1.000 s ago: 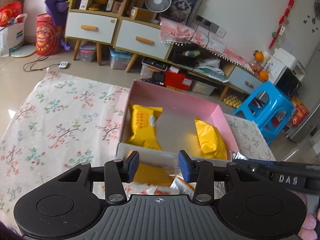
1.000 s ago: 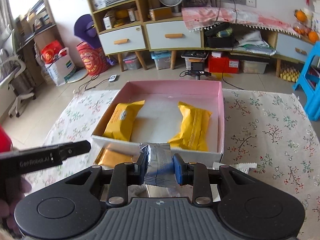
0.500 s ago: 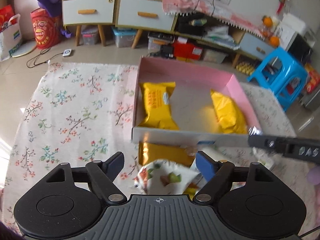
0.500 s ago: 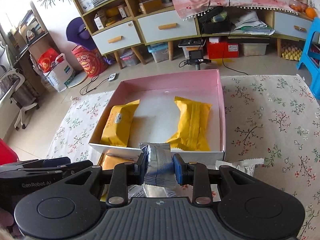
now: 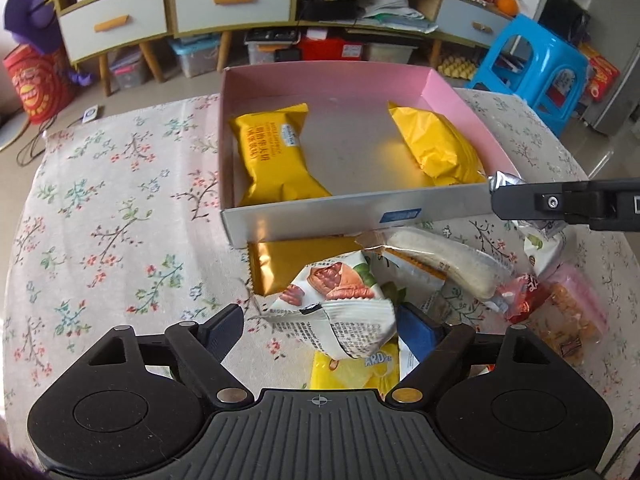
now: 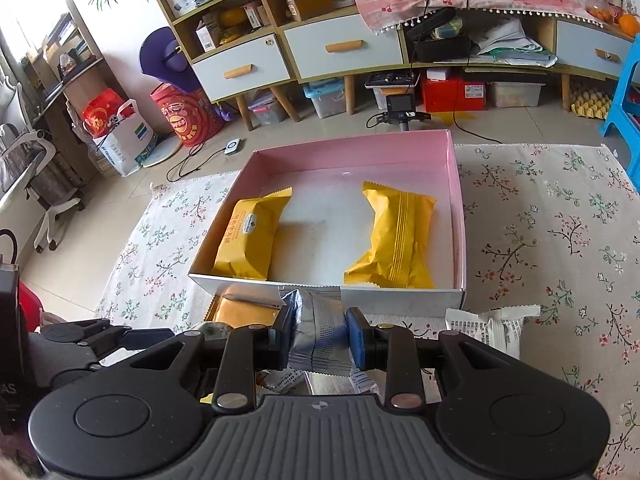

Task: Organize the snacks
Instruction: 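Carry the silver wrapper and nut packet over the pink box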

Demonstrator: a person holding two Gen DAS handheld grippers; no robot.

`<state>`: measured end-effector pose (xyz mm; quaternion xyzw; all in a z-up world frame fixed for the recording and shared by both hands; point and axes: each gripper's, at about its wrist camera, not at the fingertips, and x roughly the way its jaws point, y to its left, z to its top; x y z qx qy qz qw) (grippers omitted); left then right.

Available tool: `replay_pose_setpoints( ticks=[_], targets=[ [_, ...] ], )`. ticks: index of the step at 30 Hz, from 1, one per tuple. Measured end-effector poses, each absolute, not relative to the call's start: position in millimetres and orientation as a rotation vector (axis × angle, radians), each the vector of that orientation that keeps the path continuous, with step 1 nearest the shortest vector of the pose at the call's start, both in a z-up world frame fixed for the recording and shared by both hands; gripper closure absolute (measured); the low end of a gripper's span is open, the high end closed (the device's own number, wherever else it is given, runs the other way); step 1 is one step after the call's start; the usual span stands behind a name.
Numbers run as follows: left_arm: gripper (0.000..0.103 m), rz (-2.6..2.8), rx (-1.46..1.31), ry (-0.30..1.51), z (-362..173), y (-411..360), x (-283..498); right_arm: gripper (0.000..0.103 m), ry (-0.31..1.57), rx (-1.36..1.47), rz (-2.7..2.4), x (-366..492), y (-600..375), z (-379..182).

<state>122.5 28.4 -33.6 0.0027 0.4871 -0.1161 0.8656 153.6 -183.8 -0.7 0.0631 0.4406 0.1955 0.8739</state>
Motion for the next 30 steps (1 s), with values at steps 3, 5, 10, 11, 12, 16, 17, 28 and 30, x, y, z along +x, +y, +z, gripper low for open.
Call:
replay_pose_setpoints(
  ticks=[3,5,10,11,12,16,17,28,30],
  targets=[
    [0.021,-0.259,0.01,0.997,-36.1,25.0,120.6,0.087,0.921,0.127,0.408,152.6,-182.9,-1.4],
    [0.029,-0.262,0.004,0.987,-36.9,24.0,120.1,0.087,0.922,0.125,0.408,152.4,-182.9,-1.9],
    [0.04,-0.254,-0.017,0.964,-35.5,24.6,118.0,0.087,0.923,0.12,0.406,152.9,-182.9,-2.5],
    [0.041,-0.25,-0.015,0.957,-34.5,24.4,117.2,0.087,0.923,0.12,0.405,152.9,-183.1,-2.4],
    [0.042,-0.247,-0.017,0.951,-33.5,24.5,116.5,0.087,0.923,0.12,0.404,153.1,-183.6,-2.4],
    [0.044,-0.237,-0.037,0.94,-28.9,26.8,115.5,0.087,0.919,0.126,0.403,153.1,-184.6,-0.9],
    [0.044,-0.237,-0.048,0.936,-27.3,27.9,115.4,0.087,0.917,0.128,0.403,153.2,-185.2,-0.2],
    [0.044,-0.231,-0.133,0.872,-1.5,36.0,115.9,0.087,0.898,0.166,0.399,154.8,-192.2,6.1],
    [0.044,-0.223,-0.15,0.86,2.5,37.2,118.7,0.087,0.889,0.18,0.397,155.9,-194.7,8.7]
  ],
)
